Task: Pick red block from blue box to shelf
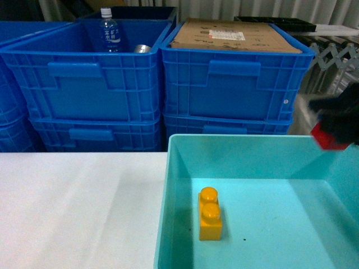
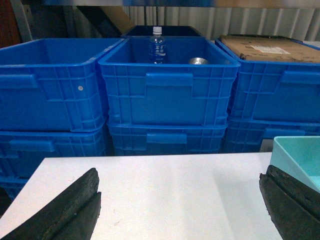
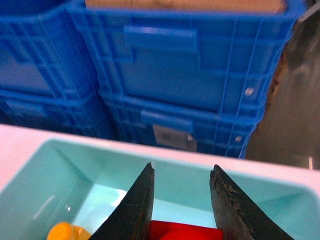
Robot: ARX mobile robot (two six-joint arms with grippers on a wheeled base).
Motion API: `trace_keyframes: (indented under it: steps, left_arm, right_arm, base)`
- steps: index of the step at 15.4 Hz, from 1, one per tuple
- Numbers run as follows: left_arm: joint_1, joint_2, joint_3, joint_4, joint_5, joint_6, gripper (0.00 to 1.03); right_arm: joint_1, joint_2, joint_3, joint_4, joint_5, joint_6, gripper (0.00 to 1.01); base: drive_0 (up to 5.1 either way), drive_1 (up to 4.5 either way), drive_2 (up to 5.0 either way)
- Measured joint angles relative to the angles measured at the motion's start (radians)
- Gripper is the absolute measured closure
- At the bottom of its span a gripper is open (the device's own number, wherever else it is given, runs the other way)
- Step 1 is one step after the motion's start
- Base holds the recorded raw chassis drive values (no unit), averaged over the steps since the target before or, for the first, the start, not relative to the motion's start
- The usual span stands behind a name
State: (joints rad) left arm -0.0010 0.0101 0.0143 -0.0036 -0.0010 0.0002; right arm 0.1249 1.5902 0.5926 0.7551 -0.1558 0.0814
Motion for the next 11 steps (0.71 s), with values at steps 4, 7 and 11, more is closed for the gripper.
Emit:
trace_keyframes:
  steps: [4,7,11]
  left_arm:
    - [0.000,0.000,0.000,0.000,0.000,0.000,0.05]
    - [0.000,0.000,0.000,0.000,0.000,0.000,0.05]
    - [0.000,0.000,0.000,0.000,0.000,0.000,0.05]
  right_arm:
    - [-0.188,-0.332,-0.050,0.111,0.051,-0.043,0.73]
    - [-0.156,-0.580,-0.196,0.071,0.127,-0.088,0.73]
    - [-0.065,-0.943,-0.386,-0.182,0.230,-0.066,0.73]
  base:
    - [0.0,0.00,0.0]
    - [0.0,0.00,0.0]
    - [0.0,0.00,0.0]
